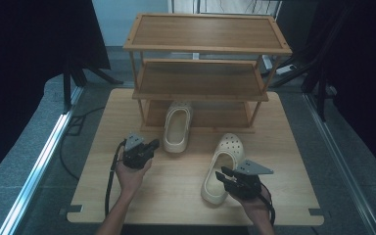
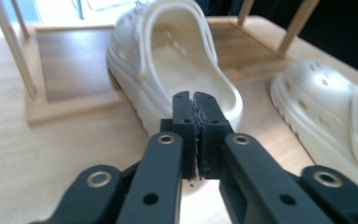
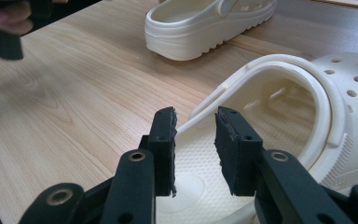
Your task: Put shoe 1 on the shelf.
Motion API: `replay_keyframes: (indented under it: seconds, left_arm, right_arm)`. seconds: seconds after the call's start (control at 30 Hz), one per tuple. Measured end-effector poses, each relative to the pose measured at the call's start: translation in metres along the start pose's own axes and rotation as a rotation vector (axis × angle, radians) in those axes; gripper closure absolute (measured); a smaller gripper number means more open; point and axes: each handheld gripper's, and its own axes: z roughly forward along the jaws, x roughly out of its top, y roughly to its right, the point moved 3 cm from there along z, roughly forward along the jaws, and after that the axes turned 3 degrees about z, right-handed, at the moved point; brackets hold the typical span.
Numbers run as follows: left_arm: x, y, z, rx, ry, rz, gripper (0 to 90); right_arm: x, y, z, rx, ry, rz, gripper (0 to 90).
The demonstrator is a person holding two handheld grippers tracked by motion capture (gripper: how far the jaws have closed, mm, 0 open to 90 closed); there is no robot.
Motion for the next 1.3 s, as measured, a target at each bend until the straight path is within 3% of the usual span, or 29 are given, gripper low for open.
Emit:
replay_keyframes:
  seconds: [0.23,0.6,0.83,1.0,1.3]
  left_arm:
    - [-0.017,0.015,0.012,-0.033,-0.082,0.040,90.0]
    - [-0.020,0.022,0.037,-0.027,-0.133,0.058,90.0]
    - [-0.020,0.020,0.054,-0.020,-0.146,0.044,90.0]
    - [-0.009,0.018,0.065,-0.002,-0.149,0.051,90.0]
    - [0.003,0.015,0.092,0.012,-0.158,0.019,90.0]
  right_arm:
    - [0.000,-0.002,0.004,0.005,-0.009,-0.007,67.4]
    - [0.000,0.000,0.004,0.004,-0.007,-0.005,67.4]
    - [-0.001,0.000,0.004,0.006,-0.009,-0.006,67.2]
    - [-0.001,0.000,0.005,0.007,-0.013,-0.007,67.1]
    - [-0.001,0.000,0.005,0.013,-0.017,-0.009,67.0]
